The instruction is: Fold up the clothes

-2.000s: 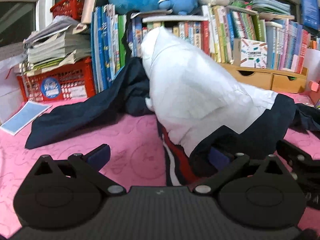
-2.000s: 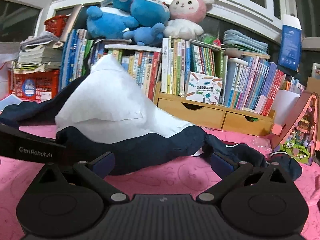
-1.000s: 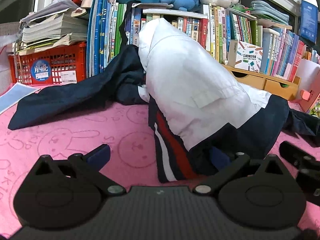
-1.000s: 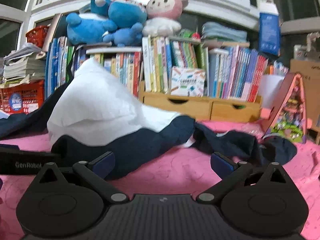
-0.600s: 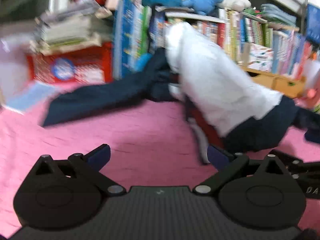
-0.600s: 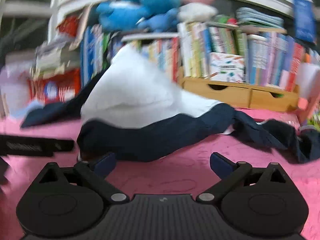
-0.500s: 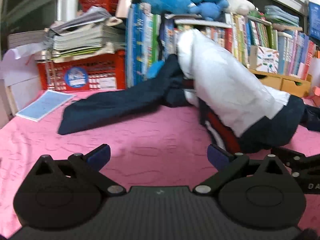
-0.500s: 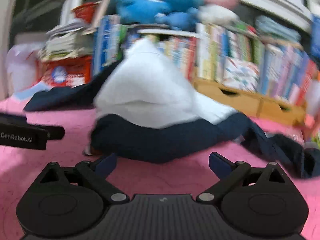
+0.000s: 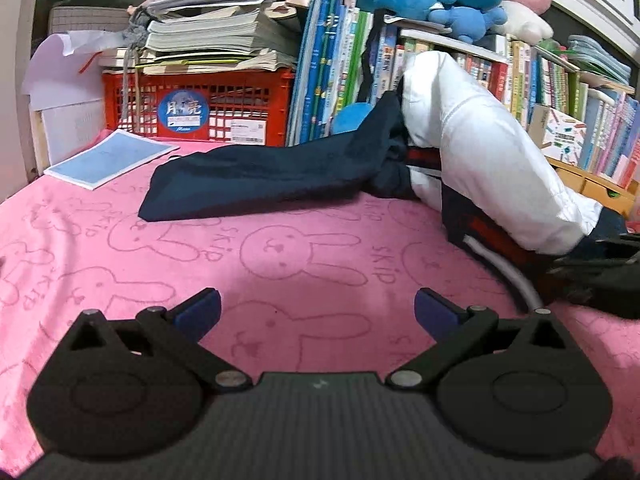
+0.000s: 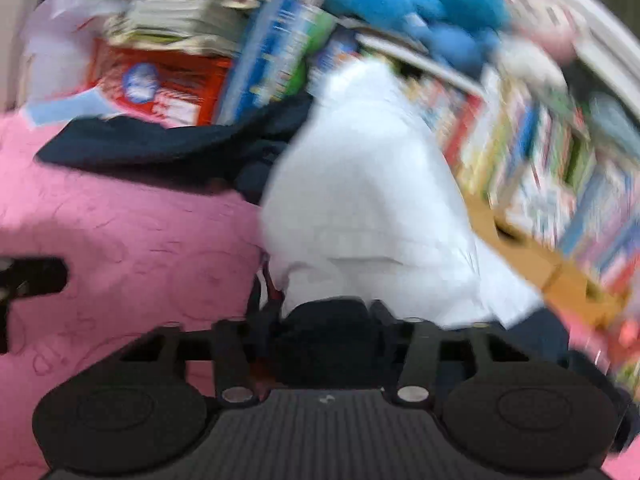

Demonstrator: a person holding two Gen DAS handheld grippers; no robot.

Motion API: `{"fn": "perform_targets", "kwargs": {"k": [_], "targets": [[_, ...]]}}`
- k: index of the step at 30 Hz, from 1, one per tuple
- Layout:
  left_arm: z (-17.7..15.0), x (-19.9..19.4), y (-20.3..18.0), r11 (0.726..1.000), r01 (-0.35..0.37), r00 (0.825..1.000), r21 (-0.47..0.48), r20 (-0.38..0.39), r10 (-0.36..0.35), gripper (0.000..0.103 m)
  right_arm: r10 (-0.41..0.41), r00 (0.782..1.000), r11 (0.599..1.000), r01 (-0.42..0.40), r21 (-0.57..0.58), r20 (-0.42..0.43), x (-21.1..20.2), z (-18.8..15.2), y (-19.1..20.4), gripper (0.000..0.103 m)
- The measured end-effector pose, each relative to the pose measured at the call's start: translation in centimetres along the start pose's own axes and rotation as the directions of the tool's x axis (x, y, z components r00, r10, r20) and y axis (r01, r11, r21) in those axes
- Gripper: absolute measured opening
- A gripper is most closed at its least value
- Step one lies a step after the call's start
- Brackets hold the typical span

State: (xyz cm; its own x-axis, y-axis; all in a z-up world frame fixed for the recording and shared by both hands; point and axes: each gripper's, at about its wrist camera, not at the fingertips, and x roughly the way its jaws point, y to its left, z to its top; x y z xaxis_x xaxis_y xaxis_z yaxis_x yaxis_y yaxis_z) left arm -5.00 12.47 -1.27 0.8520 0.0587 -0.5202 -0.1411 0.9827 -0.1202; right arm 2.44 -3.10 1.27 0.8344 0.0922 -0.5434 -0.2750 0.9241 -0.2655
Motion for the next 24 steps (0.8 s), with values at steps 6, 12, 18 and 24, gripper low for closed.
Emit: {"fn": "perform_targets", "kwargs": {"k": [6, 12, 18, 24], "targets": [[1.0, -1.1, -1.3, 0.996, 0.083, 0.997, 0.026, 0.005, -0.083, 0.103, -0.117, 0.992, 0.975, 0.123, 0.187, -0.042, -1.5, -2.0, -10.1, 0.033], [2.8, -1.1, -3.8, 0.985, 0.151, 0.988, 0.08, 0.01, -0.152, 0.103, -0.22, 0.971, 0.905, 0.238, 0.353, -0.091, -2.7, -5.6, -20.0, 0.033], [6.3, 3.7, -6.9, 0.938, 0.328, 0.945, 0.115, -0.019, -0.328, 0.103, -0.203, 0.972, 0.877, 0.233, 0.42, -0.115, -3.2, -8.6, -23.2, 0.036], [9.2, 10.0, -11.0, 0.939, 0.282, 0.954, 0.197, 0.051, -0.297, 0.103, -0.221, 0.97, 0.901, 0.243, 0.359, -0.103, -2.9, -9.3, -21.8, 0.041]]}}
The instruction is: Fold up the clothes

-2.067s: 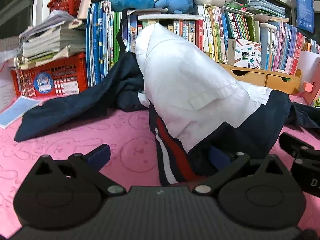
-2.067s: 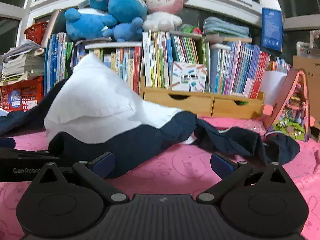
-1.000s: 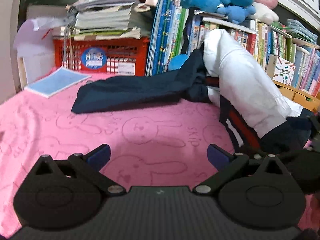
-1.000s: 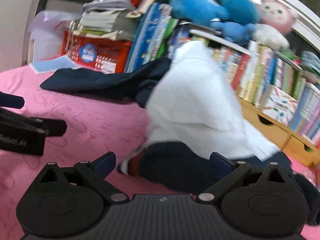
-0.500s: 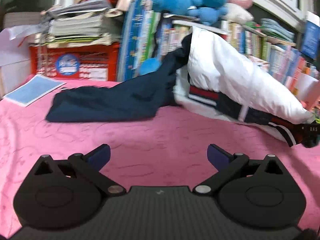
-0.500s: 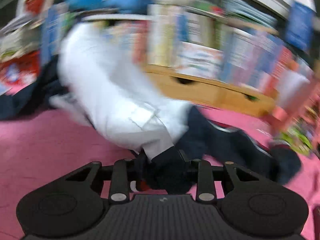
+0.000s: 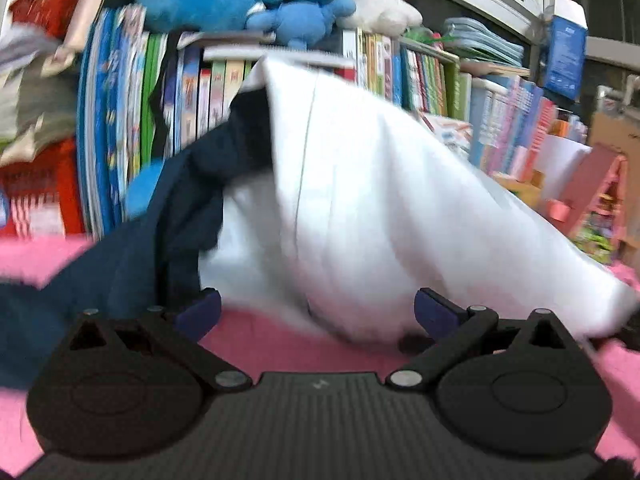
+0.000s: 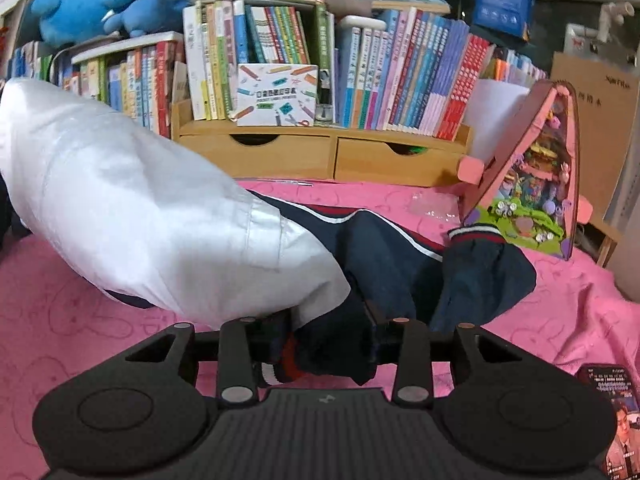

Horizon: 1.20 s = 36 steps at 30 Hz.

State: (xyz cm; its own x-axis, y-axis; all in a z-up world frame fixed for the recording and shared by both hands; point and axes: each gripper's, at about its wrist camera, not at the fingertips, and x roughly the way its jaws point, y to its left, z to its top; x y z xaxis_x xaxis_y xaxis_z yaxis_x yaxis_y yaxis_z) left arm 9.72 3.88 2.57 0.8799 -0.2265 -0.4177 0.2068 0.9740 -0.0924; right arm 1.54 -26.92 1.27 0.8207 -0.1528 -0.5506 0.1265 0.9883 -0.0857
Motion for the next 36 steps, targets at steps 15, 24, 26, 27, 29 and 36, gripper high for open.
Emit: {"fn": "perform_targets", "kwargs": {"k": [15, 24, 26, 27, 29, 36], "targets": [[2.2, 2.0, 1.8, 0.941, 0.284, 0.959, -0.184, 0.061, -0.277, 0.022, 0.023, 0.999, 0.999, -0.022, -0.037, 0.025, 0.2, -0.4, -0.4, 0.092], [2.1, -5.5, 0.6, 0.895, 0.446, 0.885, -0.023, 0.157, -0.438, 0.084, 0.019, 0.999, 1.0, -0.018, -0.02, 0.049, -0.1, -0.4, -1.1, 0.092], [1.1, -3.7, -0.2, 0.919, 0.393, 0.918, -0.033, 0.075, -0.39, 0.103, 0.017, 0.999, 1.0, -0.017, -0.019, 0.042, 0.0, -0.4, -1.2, 0.092], [0.6, -2.4, -0.7, 0.934, 0.353, 0.936, -0.056, 0.012, -0.353, 0.103, 0.022, 0.999, 1.0, -0.021, -0.015, 0.037, 0.0, -0.4, -1.3, 0.092], [-0.5, -0.1, -1.6, 0.955, 0.286, 0.952, -0.079, -0.093, -0.293, 0.103, 0.04, 0.999, 0.999, -0.04, -0.008, 0.026, 0.0, -0.5, -1.2, 0.092], [0.5, -2.8, -0.9, 0.954, 0.253, 0.964, -0.159, -0.043, -0.263, 0.008, 0.022, 0.999, 0.998, -0.02, -0.066, 0.029, -0.8, -0.8, -0.5, 0.093]]}}
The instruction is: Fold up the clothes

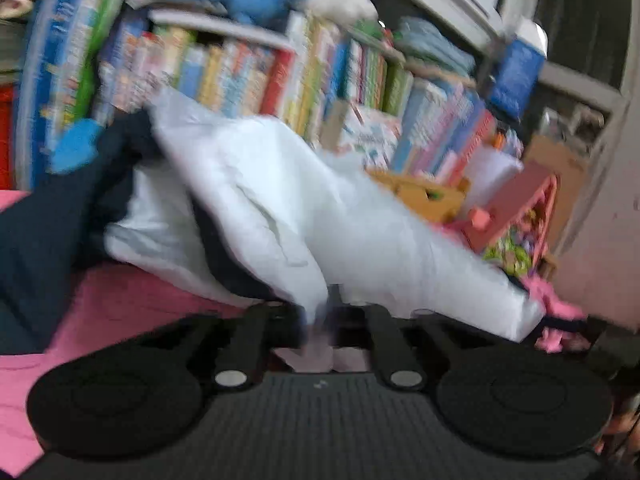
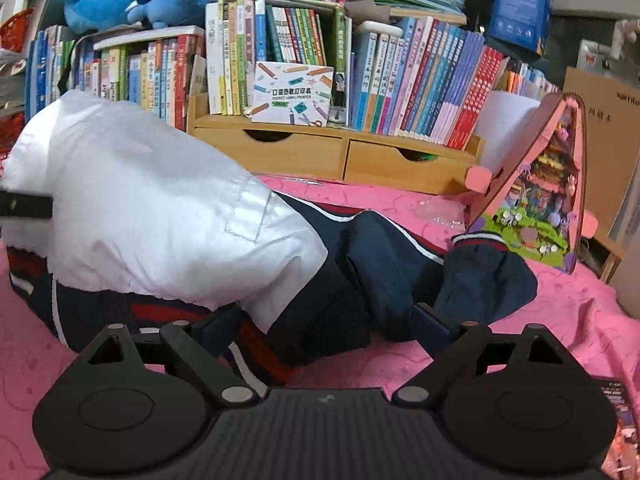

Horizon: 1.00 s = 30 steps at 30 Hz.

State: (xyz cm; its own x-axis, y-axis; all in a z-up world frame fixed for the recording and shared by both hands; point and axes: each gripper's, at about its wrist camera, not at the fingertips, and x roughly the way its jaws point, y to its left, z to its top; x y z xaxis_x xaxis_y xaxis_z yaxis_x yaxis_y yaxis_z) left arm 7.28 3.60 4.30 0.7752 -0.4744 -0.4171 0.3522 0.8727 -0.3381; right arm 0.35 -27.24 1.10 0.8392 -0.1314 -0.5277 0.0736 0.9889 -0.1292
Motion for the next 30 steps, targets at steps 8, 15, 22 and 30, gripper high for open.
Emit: {"fn": "perform_targets", "kwargs": {"k": [8, 15, 22, 30], "targets": [[1.4, -12.0, 0.4, 0.993, 0.12, 0.987, -0.024, 0.108, -0.117, 0.008, 0.068, 0.998, 0.996, -0.067, 0.062, -0.014, -2.6, 0.6, -1.2, 0.022], [-3.3, -17.6, -0.6, 0.994, 0.064, 0.998, 0.09, -0.003, -0.064, 0.022, 0.184, 0.983, 0.983, -0.184, 0.002, -0.018, -7.6, -0.1, -1.8, 0.038], [-7.7, -12.7, 1.2, 0.999, -0.021, 0.985, 0.026, -0.17, 0.025, 0.089, 0.194, 0.977, 0.98, -0.197, -0.03, -0.085, -5.9, -2.3, -1.0, 0.1], [-7.3, -11.1, 0.5, 1.0, 0.014, 0.988, -0.02, -0.152, -0.017, 0.027, 0.411, 0.889, 0.909, -0.381, 0.171, -0.201, -2.2, -2.1, 0.3, 0.02]]}}
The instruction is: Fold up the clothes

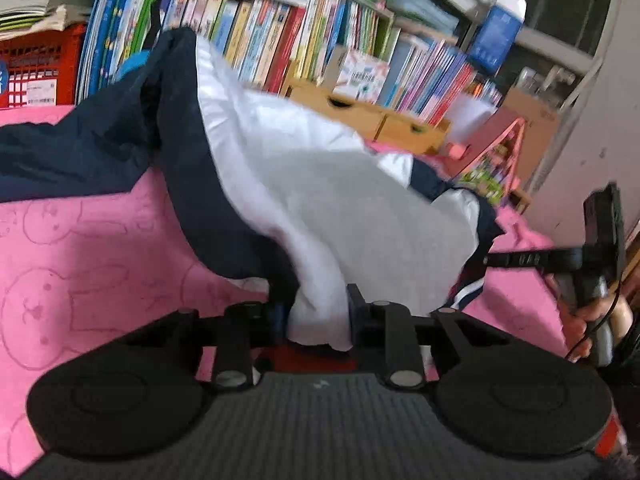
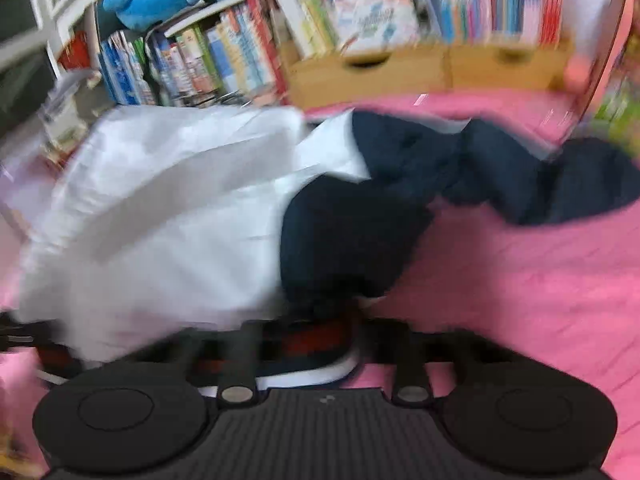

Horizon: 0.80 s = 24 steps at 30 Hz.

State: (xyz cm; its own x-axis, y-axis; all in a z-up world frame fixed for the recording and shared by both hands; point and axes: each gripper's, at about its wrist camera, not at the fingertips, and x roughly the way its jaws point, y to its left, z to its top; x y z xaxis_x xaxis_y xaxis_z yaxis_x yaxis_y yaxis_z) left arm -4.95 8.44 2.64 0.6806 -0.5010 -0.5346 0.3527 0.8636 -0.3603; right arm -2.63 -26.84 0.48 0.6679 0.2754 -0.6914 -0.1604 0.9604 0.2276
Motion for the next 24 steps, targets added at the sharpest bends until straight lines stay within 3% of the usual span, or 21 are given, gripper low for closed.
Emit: {"fn": "perform_targets", "kwargs": {"k": [3, 6, 8, 10, 12, 13, 16, 17, 18, 19, 20, 24], "targets": [[-0.4, -2.8, 0.5, 0.999, 0.036, 0.999, -0.038, 0.026, -0.035, 0.027, 0.022, 1.0, 1.0, -0.022, -0.008, -0.009, -2.2, -0.3, 0.7, 0.019], [-0.6, -5.6, 1.3, 0.988, 0.113, 0.993, -0.108, 0.048, -0.109, 0.028, 0.1, 0.994, 0.992, -0.096, 0.079, -0.041, -4.6, -0.7, -0.7, 0.019], [-0.8, -6.1, 1.7, 0.99, 0.094, 0.995, -0.109, 0.049, -0.089, 0.03, 0.145, 0.988, 0.986, -0.14, 0.085, -0.053, -5.9, -1.0, -1.4, 0.024], [-1.1, -5.4, 1.7, 0.997, 0.025, 0.999, -0.08, 0.024, -0.024, 0.03, 0.089, 0.995, 0.996, -0.088, 0.033, -0.05, -5.7, -1.2, -1.0, 0.05], [-1.5, -3.7, 1.9, 0.997, 0.0, 1.0, -0.083, -0.01, 0.0, 0.032, 0.02, 0.999, 1.0, -0.02, 0.005, -0.046, -4.8, -1.5, -0.6, 0.099], [-1.7, -2.9, 2.1, 0.997, -0.014, 0.999, -0.079, -0.029, 0.012, 0.034, 0.009, 0.999, 1.0, -0.008, 0.017, -0.049, -4.0, -1.6, -0.7, 0.103], [-2.2, -1.3, 2.3, 0.997, -0.053, 0.997, -0.056, -0.057, 0.05, 0.035, 0.005, 0.997, 0.997, 0.0, 0.073, -0.075, -1.2, -1.9, -0.8, 0.1], [-2.4, -1.4, 2.2, 0.997, -0.05, 0.997, -0.051, -0.057, 0.047, 0.035, 0.016, 0.996, 0.997, -0.01, 0.073, -0.084, -1.1, -2.0, -0.5, 0.089], [-2.5, -1.6, 2.1, 0.998, -0.04, 0.998, -0.05, -0.05, 0.038, 0.034, 0.025, 0.996, 0.998, -0.02, 0.066, -0.09, -1.2, -2.0, -0.1, 0.047], [-2.6, -2.3, 2.1, 0.999, -0.026, 0.999, -0.045, -0.04, 0.024, 0.034, 0.035, 0.995, 0.998, -0.029, 0.058, -0.097, -1.4, -2.0, 0.3, 0.028], [-2.8, -3.1, 2.0, 0.999, -0.012, 0.999, -0.034, -0.031, 0.01, 0.034, 0.051, 0.992, 0.997, -0.045, 0.057, -0.113, -2.2, -2.1, 0.5, 0.02], [-4.3, -5.5, 2.2, 1.0, -0.013, 0.999, 0.003, -0.05, 0.013, 0.039, 0.111, 0.987, 0.993, -0.114, -0.017, -0.119, -6.8, -2.8, 1.2, 0.02]]}}
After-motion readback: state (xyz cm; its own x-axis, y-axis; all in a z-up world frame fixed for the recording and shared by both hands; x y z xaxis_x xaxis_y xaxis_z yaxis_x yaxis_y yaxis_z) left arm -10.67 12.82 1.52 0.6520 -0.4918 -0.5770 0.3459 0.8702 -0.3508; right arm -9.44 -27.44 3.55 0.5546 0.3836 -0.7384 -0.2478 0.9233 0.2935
